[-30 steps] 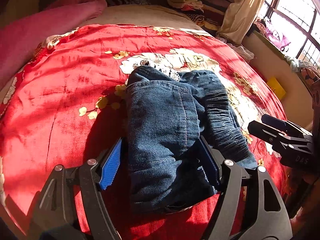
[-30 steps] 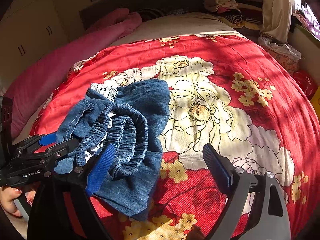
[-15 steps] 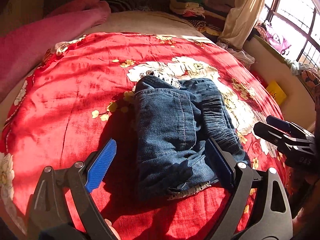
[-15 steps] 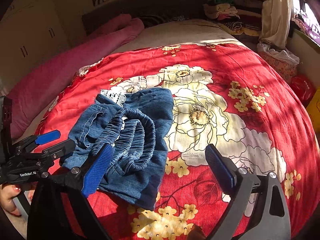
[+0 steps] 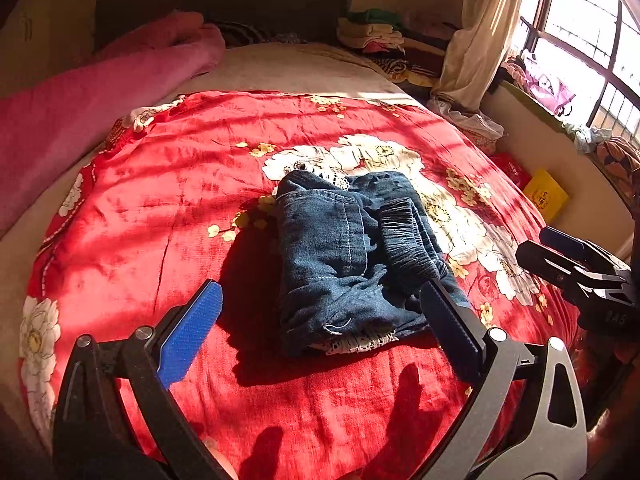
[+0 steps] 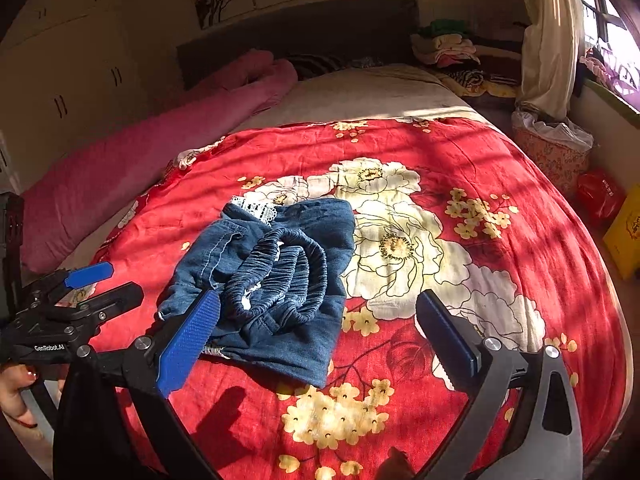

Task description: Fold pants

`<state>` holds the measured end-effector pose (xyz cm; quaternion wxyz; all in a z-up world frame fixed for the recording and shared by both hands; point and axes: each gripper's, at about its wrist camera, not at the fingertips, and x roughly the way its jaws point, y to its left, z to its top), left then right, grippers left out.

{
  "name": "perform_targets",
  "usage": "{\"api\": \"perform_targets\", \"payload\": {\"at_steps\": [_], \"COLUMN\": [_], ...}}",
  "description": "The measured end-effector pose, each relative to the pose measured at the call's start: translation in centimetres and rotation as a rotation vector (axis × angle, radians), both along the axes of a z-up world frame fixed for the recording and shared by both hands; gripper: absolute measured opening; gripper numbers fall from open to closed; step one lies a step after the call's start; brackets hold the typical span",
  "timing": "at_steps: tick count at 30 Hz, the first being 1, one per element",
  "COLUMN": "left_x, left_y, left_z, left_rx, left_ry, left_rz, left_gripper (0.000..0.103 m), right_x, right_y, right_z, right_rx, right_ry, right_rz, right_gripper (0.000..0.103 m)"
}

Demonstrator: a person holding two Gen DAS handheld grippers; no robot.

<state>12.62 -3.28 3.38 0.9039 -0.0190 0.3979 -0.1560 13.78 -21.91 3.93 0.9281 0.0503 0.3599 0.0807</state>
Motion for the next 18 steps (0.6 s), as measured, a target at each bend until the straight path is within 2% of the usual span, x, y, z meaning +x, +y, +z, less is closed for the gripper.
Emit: {"api": "perform_targets", "payload": {"at_steps": [11,18], "left_x": [-4.9,-8.3], "left_y": [1.2,2.2], "left_z": [1.5,0.9], "left_rx": [0.007,0.009], "left_ry": [-0.048,-0.053], "left_rz": [0.029,0.057], "left_gripper": [0.093,0.093], "right_x": [-5.0,-8.4], "right_y": [0.9,1.5], "right_z": [2.3,1.6], "right_rx": [-0.015,-0.026], "right_ry": [-0.064,-0.067], "right_rz": [0.016,0.027], "right_gripper": [0.098,0.098]}}
